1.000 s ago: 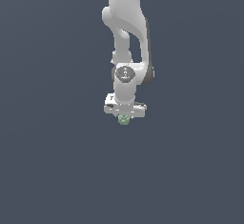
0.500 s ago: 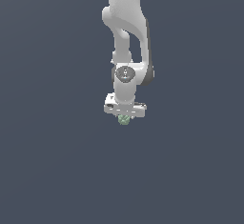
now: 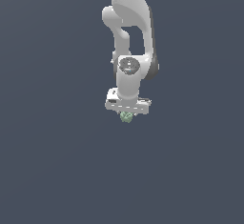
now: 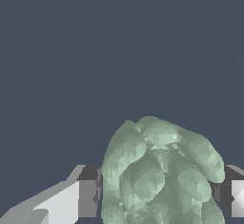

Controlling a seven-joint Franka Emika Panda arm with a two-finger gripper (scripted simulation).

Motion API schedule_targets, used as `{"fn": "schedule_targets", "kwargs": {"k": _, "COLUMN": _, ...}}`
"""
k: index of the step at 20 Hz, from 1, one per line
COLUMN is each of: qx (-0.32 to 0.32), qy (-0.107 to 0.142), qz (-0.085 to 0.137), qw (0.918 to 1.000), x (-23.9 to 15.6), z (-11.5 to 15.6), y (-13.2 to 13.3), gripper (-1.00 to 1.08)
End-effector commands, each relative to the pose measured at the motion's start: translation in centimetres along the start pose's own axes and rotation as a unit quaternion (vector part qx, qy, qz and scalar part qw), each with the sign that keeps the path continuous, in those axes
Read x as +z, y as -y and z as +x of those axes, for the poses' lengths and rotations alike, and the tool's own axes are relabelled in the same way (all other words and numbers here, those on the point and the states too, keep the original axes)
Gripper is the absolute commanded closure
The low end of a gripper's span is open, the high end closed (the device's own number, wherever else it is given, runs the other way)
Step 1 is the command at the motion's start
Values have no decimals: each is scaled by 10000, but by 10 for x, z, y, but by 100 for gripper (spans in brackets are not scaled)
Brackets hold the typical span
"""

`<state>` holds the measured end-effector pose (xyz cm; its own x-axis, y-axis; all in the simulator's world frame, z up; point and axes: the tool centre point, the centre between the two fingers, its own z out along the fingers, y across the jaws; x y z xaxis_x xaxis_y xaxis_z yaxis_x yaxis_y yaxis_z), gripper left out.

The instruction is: Pick up the object and move it to a goal position.

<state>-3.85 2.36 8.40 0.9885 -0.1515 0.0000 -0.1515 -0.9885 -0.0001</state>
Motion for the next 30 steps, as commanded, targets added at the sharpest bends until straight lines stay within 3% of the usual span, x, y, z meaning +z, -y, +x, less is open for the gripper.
{"fn": "schedule_targets", "kwargs": {"k": 1, "qx": -2, "qy": -5, "qz": 1, "qw": 10000, "x": -18, "z": 2, "y": 6, "gripper": 108}}
{"fn": "schedule_targets", "kwargs": {"k": 30, "qx": 1, "qy": -2, "qz": -3, "qw": 10000, "x": -295, "z": 41, "y": 96, "gripper": 108}}
